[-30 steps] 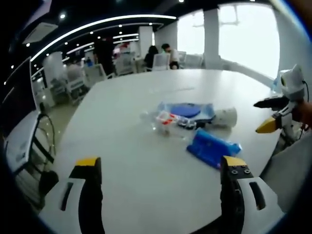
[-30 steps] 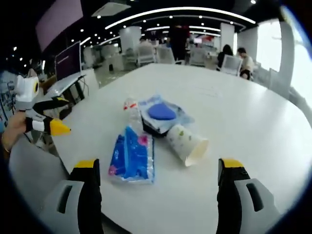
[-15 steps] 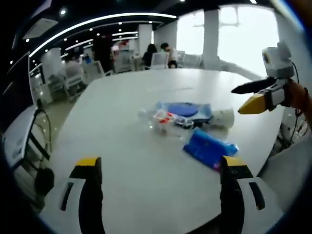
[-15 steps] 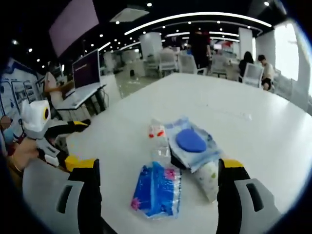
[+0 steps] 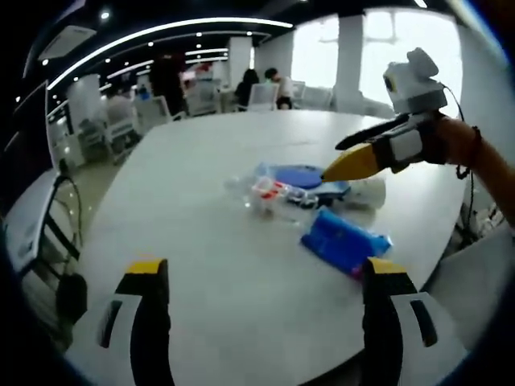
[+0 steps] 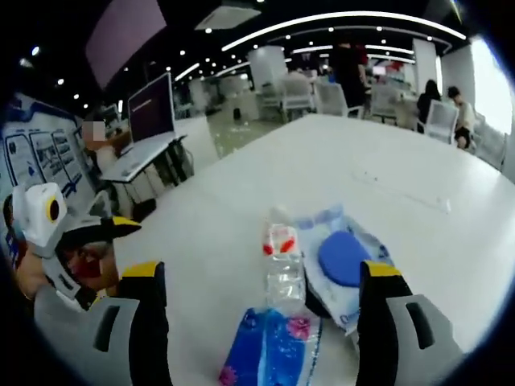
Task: Arrange the tabletop items into an orderly group along one side of the table until the central work area is clear of visible clutter.
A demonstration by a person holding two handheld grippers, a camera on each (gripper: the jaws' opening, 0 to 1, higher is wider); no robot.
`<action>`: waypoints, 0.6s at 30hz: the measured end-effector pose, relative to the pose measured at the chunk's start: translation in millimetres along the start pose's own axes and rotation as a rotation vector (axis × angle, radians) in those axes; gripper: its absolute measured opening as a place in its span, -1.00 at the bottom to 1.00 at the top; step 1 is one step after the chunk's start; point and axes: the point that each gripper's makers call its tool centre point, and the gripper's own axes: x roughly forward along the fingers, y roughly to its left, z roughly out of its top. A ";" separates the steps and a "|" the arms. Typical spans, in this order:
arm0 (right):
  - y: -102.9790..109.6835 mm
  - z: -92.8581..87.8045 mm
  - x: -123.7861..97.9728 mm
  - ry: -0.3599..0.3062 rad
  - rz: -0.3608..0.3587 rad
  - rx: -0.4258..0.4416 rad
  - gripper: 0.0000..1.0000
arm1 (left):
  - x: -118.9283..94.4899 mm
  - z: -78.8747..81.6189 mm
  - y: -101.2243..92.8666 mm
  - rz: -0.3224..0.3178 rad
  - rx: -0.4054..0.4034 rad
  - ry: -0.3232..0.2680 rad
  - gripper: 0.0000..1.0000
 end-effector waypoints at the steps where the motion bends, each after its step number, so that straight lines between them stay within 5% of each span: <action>1: -0.3 0.8 5.1 0.010 0.000 -0.019 0.83 | 0.5 -0.1 -0.6 -0.001 0.003 0.002 0.94; 18: -6.3 -4.9 77.1 0.093 0.050 -0.032 0.75 | -0.1 -3.4 1.6 0.010 0.037 0.028 0.93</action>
